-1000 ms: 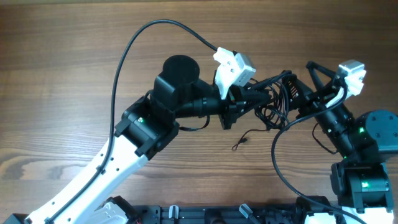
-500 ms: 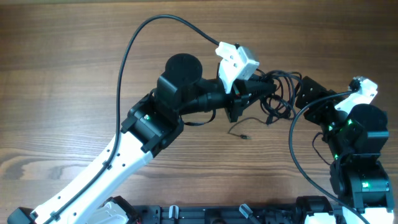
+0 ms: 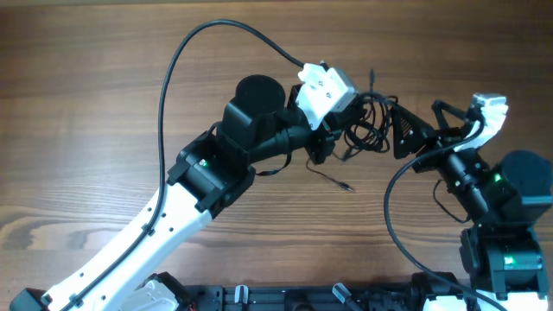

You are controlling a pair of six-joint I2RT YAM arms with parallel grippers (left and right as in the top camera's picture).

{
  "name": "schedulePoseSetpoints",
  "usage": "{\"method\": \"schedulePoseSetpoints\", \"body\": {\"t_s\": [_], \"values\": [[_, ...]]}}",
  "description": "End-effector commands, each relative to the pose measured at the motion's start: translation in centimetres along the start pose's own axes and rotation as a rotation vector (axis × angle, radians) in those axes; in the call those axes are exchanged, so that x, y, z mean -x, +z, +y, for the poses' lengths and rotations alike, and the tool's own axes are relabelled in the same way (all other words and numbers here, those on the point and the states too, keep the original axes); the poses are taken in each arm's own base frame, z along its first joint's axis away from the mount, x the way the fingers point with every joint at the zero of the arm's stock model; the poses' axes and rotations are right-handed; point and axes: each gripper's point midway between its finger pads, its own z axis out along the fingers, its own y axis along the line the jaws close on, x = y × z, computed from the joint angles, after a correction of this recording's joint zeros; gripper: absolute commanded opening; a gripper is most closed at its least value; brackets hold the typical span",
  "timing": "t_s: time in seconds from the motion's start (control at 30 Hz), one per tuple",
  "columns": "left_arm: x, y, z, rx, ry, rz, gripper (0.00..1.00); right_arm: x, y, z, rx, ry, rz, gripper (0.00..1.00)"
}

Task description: Untangle cables

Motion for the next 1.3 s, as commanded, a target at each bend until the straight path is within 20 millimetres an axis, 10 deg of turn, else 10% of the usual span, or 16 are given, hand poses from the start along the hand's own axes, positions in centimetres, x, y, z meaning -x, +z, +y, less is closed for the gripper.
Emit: {"method": "schedulePoseSetpoints", "body": {"t_s": [0.0, 0.5, 1.0, 1.1, 1.13, 1.27], "values": [[1.5, -1.2, -0.5, 0.006, 0.132, -0.033, 0.04, 0.9, -0.9, 3.6, 0.186, -0.140, -0.034, 0.95], [2.8, -4.4, 3.8, 0.196, 0.150, -0.056, 0.04, -1.0, -2.2, 7.5, 0.435, -0.250, 0.035, 0.96], [1.5, -3.3, -5.4, -0.229, 0.265, -0.046, 0.04, -1.6, -3.1, 9.1, 0.549, -0.304, 0.046, 1.00], [1.8, -3.3, -5.5, -0.230, 0.272, -0.058, 0.04, -1.6, -3.1, 9.2, 0.555, -0.304, 0.048, 0.41], [1.9, -3.3, -5.5, -0.230, 0.276, -0.064, 0.04, -1.6, -3.2, 9.2, 0.556, -0.305, 0.048, 0.05], [2.1, -3.3, -5.2, -0.213, 0.278, -0.067, 0.38, -1.3, -2.8, 8.6, 0.511, -0.305, 0.037, 0.04]]}}
